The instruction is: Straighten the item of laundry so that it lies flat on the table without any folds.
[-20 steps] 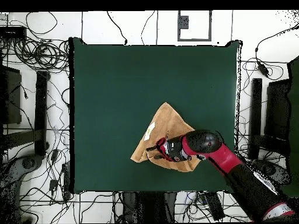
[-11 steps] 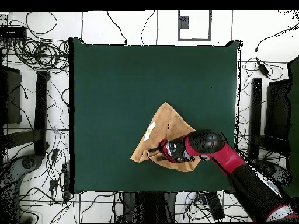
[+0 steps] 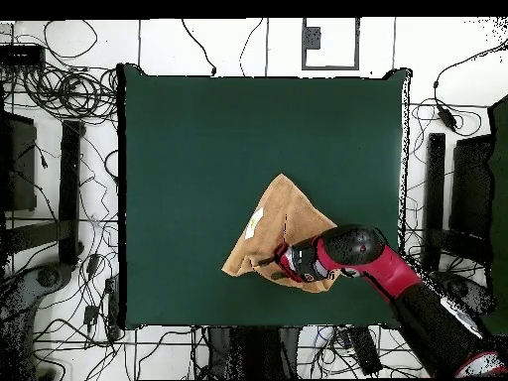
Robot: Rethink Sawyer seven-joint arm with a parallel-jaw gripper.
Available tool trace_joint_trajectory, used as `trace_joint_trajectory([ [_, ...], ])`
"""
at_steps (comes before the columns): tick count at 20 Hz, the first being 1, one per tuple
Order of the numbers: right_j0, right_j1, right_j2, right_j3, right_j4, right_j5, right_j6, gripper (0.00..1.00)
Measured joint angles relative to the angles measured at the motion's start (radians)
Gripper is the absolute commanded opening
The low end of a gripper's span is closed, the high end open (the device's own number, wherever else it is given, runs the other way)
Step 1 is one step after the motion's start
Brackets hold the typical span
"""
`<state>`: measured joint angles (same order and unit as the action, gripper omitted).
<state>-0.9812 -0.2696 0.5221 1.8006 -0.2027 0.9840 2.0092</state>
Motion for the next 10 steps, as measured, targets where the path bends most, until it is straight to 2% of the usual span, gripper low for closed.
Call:
trace_joint_trajectory([
  [4,0.002,-0.021,-0.009,-0.002,-0.065,-0.024,0.0,1.0],
  [10,0.006,-0.072,-0.029,-0.004,-0.135,-0.139,0.0,1.0],
])
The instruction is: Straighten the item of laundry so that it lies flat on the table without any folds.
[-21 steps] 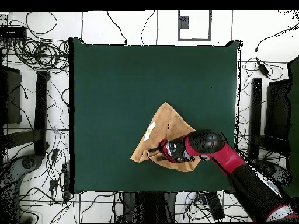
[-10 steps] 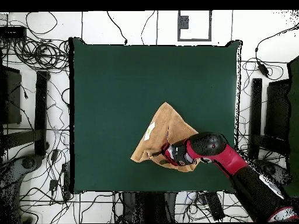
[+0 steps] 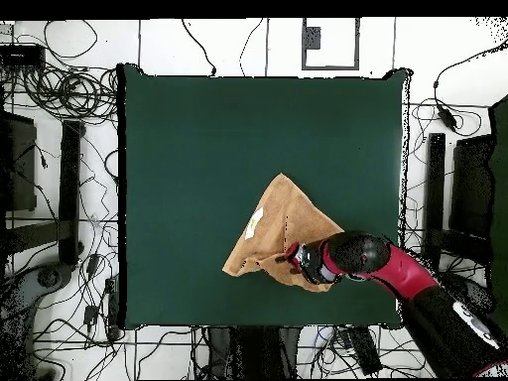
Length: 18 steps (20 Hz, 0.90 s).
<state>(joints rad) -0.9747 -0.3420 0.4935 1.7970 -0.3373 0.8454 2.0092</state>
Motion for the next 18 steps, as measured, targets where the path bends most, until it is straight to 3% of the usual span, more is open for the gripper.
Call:
trace_joint_trajectory([
  [18,0.008,0.008,-0.002,-0.079,-0.004,0.015,0.0,1.0],
])
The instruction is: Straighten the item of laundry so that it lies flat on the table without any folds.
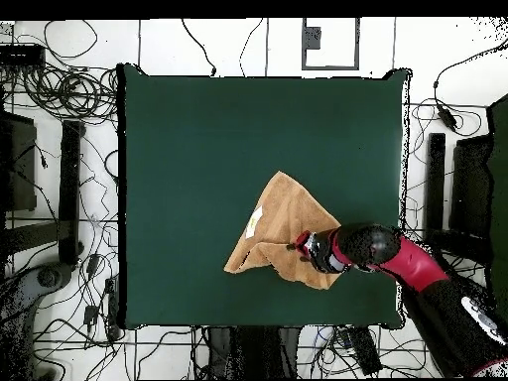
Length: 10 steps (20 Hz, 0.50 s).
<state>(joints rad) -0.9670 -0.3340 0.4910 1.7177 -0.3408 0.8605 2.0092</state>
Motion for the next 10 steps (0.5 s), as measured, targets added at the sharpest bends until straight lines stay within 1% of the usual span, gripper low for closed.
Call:
trace_joint_trajectory([
  [3,0.0,0.026,0.0,-0.031,0.013,0.071,0.0,1.0],
  [10,0.0,0.057,0.0,-0.062,0.019,0.117,0.0,1.0],
])
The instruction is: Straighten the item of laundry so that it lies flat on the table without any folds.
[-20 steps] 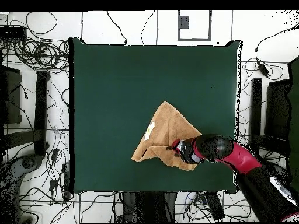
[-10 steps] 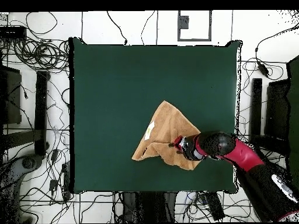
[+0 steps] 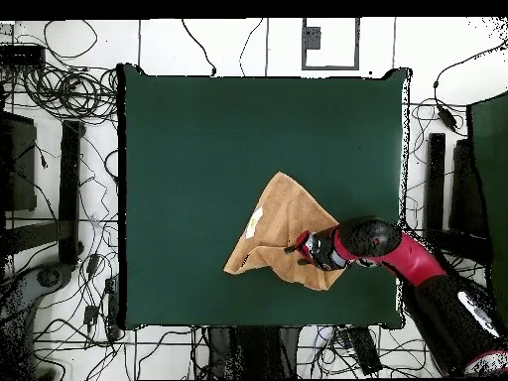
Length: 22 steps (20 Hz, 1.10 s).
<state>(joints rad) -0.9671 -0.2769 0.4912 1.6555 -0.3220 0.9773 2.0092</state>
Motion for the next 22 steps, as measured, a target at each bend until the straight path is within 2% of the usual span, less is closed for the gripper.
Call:
trace_joint_trajectory([
  [12,-0.006,0.011,-0.001,-0.001,0.032,0.023,0.0,1.0],
  [22,-0.008,0.06,-0.004,-0.003,0.047,0.063,0.0,1.0],
])
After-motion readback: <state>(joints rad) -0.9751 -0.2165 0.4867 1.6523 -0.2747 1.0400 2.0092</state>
